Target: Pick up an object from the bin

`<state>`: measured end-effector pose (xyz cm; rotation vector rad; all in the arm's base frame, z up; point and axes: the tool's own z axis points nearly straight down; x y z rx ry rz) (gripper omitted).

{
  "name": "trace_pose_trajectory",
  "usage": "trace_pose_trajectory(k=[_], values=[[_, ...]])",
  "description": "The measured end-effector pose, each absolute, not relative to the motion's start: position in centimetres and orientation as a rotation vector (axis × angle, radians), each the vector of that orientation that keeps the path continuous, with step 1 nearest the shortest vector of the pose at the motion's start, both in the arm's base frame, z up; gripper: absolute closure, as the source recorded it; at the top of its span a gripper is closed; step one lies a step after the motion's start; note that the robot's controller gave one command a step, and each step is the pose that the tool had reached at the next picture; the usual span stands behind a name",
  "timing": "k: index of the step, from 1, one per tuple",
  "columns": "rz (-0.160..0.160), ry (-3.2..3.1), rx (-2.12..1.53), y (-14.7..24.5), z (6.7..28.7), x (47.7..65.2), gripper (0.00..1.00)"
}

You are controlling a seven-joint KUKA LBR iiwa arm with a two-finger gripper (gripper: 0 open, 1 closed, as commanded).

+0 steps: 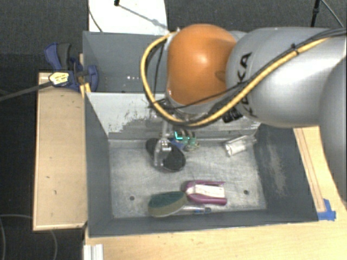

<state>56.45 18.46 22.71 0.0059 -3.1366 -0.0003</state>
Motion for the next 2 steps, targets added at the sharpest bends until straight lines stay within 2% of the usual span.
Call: trace_pose_trajectory(k=[1, 2], values=[[-0.005, -3.150, -0.075, 17.2, 28.7, 56.3, 0.00], [0.000, -3.115, 0.379, 17.2, 10.4, 58.3, 0.00]])
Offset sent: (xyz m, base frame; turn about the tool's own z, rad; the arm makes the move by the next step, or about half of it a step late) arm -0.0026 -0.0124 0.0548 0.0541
